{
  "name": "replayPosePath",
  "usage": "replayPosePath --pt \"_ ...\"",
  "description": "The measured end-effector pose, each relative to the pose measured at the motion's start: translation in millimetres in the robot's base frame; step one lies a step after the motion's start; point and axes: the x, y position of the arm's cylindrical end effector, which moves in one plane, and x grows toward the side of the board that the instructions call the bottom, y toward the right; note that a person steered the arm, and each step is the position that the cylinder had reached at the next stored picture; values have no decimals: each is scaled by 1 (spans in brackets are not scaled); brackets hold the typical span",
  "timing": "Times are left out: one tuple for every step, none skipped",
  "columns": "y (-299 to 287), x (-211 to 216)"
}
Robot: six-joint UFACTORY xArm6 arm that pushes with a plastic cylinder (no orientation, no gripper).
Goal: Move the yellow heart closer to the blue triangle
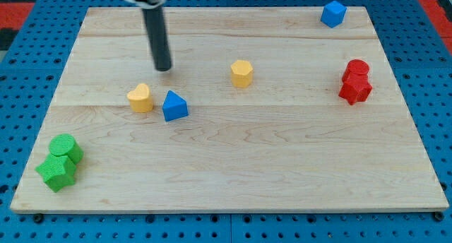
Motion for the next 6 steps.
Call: replayPosePath --pt "-29 39" --pt "-31 84" --pt "-31 116" --pt "-29 132" --pt "-28 113" --pt "-15 82"
